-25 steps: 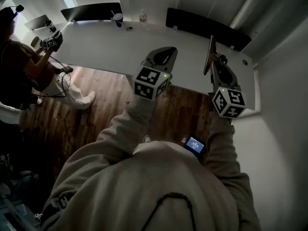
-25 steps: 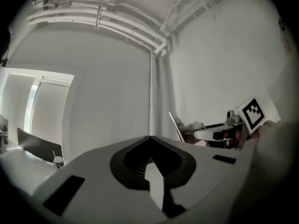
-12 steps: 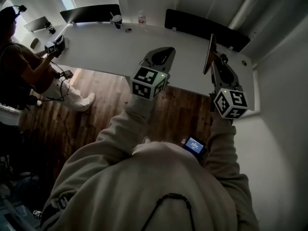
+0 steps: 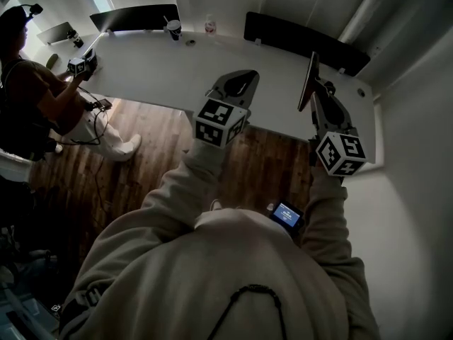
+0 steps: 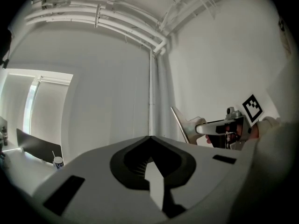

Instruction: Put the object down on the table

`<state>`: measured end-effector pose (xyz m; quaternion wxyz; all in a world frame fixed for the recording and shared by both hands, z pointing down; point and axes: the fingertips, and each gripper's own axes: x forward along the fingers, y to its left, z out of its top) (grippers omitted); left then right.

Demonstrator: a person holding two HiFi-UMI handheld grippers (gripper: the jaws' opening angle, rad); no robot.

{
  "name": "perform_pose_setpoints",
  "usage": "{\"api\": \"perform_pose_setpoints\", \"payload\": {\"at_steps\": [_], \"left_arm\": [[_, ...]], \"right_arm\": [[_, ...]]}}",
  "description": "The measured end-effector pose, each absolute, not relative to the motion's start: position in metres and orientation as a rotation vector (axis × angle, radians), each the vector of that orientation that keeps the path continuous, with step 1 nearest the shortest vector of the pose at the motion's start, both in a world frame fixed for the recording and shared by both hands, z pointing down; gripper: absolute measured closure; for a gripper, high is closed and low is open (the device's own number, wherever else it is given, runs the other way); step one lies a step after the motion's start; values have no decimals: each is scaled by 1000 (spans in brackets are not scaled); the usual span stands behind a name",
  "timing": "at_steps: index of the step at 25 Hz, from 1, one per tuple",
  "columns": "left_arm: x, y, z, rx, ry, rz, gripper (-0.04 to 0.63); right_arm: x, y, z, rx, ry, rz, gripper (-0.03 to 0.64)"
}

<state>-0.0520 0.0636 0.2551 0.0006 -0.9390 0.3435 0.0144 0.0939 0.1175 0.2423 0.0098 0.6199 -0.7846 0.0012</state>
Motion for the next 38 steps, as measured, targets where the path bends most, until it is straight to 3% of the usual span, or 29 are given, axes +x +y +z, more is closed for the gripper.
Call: {"api": "perform_pose_setpoints", "payload": {"at_steps": [18, 29, 38], "left_arm": [[-16, 65, 272, -2945, 1094, -16, 591], [2, -33, 244, -2913, 1085, 140, 591], [44, -159, 264, -2950, 1086, 123, 591]], "right_arm": [[161, 122, 257, 1945, -2445, 39, 522], [194, 63, 272, 1938, -2426, 6, 522], [232, -60, 273, 1962, -2397, 57, 522]]}}
